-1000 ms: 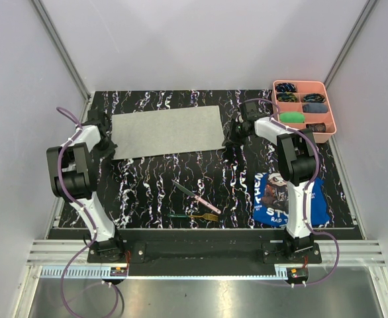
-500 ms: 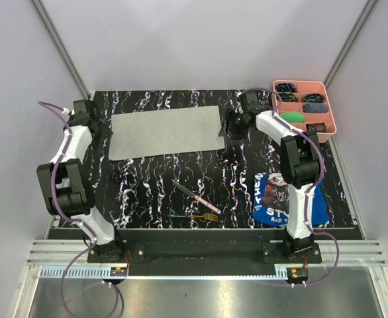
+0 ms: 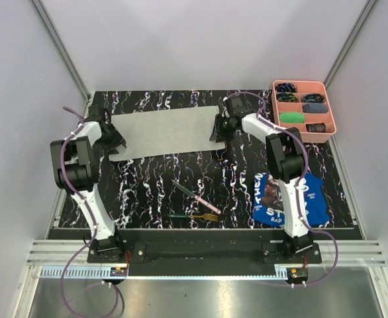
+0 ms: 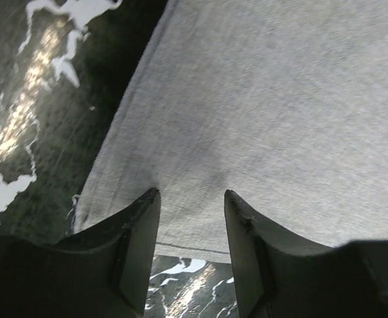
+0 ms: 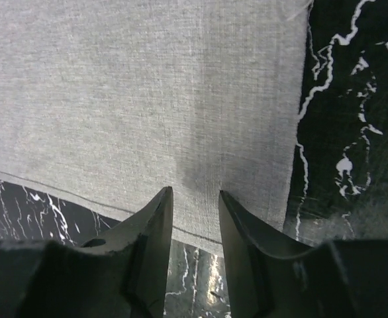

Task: Fold the napkin into a case and place the utensils inside
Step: Fold and flatten the napkin at the center of the board, then smooth out the rectangle-folded napkin at the center of the board.

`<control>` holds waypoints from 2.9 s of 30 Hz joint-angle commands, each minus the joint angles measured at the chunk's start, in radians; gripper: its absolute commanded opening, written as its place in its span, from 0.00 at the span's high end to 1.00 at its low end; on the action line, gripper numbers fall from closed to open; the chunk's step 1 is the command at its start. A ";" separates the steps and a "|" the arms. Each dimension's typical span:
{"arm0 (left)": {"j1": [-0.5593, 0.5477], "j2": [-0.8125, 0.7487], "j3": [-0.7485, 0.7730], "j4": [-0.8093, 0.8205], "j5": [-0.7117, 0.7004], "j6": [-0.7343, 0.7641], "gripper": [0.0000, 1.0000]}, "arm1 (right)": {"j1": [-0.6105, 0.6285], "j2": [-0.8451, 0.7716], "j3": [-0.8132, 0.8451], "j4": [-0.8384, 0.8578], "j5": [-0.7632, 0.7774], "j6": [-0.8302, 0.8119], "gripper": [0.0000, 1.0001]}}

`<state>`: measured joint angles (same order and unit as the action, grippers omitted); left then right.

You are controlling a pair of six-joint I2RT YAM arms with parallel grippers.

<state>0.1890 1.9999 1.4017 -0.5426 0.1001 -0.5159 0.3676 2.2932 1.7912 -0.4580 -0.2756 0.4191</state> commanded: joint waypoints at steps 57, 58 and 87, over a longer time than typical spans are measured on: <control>0.066 0.243 0.253 0.174 0.303 -0.164 0.94 | -0.156 0.083 0.079 0.151 -0.163 0.015 0.82; 0.067 0.246 0.263 0.176 0.306 -0.164 0.94 | -0.159 0.089 0.088 0.151 -0.162 0.009 0.82; 0.106 0.297 0.399 0.138 0.360 -0.250 0.85 | -0.159 0.100 0.287 -0.010 -0.182 -0.005 0.73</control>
<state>0.2962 2.3596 1.7779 -0.3435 0.4885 -0.8089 0.2073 2.4554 1.9789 -0.3668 -0.4652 0.4545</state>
